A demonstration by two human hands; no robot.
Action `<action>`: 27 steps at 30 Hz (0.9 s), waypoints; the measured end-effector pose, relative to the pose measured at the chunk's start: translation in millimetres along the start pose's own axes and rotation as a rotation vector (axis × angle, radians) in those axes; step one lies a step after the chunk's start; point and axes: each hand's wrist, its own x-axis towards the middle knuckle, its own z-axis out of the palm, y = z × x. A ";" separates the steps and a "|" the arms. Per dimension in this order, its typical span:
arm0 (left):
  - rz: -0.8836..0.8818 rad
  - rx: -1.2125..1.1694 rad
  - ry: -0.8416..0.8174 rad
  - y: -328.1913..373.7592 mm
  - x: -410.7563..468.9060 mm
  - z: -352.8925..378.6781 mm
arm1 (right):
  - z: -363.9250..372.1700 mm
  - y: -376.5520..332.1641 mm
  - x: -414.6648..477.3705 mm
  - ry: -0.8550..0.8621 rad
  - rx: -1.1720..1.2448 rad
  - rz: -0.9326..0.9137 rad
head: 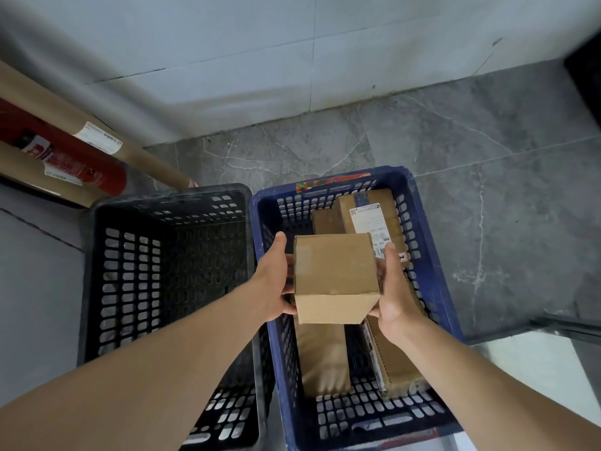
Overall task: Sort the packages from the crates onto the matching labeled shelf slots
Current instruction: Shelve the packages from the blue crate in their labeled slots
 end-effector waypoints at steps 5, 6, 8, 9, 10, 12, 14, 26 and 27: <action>0.018 0.060 0.032 -3.9 -6.2 1.2 | -4.4 4.0 -7.7 0.018 0.025 -0.031; 0.009 0.065 0.023 -6.1 -6.8 1.8 | -4.5 6.3 -6.7 0.026 0.029 -0.043; 0.004 0.054 0.022 -11.4 -7.5 2.4 | -3.1 9.7 -6.7 0.048 0.035 -0.048; 0.006 0.042 0.027 -14.0 -6.6 2.0 | -2.5 11.2 -7.4 0.052 0.023 -0.050; 0.010 0.031 0.035 -16.4 -5.8 1.6 | -3.6 14.5 -5.0 0.049 0.013 -0.043; 0.010 0.029 0.049 -20.1 -3.3 0.3 | -5.0 22.1 1.0 0.046 -0.010 -0.022; -0.005 0.044 0.037 -22.8 0.5 -1.3 | -4.1 29.1 3.4 0.040 -0.034 0.009; -0.087 0.081 -0.123 -45.1 17.7 -9.0 | 7.6 49.2 8.8 0.073 -0.074 0.118; -0.098 0.075 -0.127 -46.3 19.6 -9.4 | 8.7 50.3 8.9 0.079 -0.076 0.119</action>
